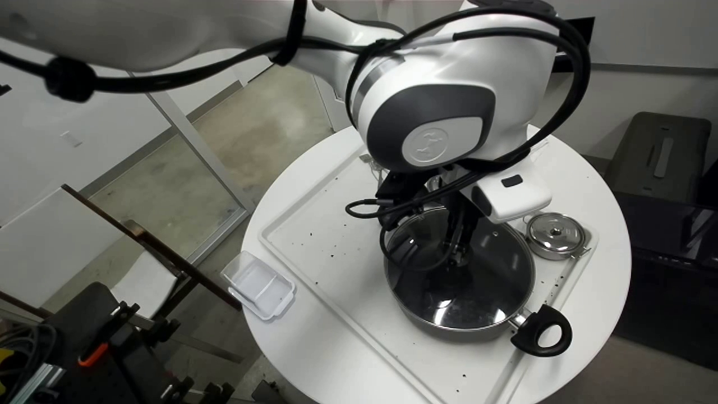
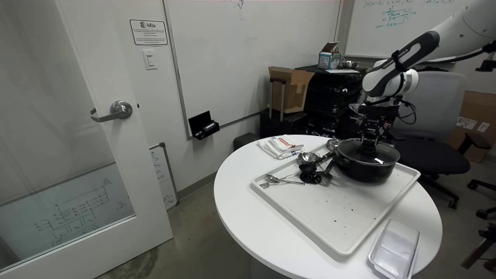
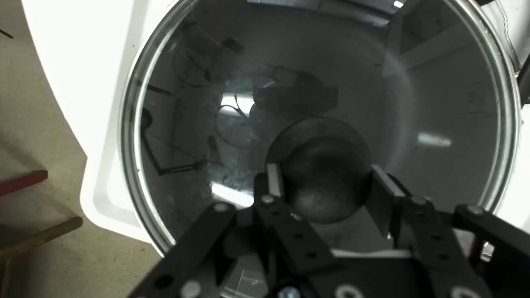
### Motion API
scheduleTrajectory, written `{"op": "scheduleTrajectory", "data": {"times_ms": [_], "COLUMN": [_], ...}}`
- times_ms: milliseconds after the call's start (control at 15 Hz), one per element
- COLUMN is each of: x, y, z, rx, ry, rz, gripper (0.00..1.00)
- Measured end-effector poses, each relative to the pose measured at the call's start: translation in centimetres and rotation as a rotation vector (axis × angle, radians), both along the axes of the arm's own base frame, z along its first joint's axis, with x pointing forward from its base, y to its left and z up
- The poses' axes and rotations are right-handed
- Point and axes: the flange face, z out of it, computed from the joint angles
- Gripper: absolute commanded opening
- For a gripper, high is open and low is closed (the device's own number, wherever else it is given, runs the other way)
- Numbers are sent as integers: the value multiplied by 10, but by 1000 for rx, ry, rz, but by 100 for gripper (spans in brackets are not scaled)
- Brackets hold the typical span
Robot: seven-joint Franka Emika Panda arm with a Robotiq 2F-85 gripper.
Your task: Pick up the lid and cover the pot
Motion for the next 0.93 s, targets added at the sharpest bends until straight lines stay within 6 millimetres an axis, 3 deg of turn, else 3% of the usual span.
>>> {"op": "scheduleTrajectory", "data": {"times_ms": [67,133,400,933], "x": [0,0,3,11], "y": [0,0,-1,-2], "z": [0,0,4,13], "rx": [0,0,-4,-15], "ry": [0,0,-9,-28], "rz": [0,0,1,4], "gripper": [75,77,100,100]}}
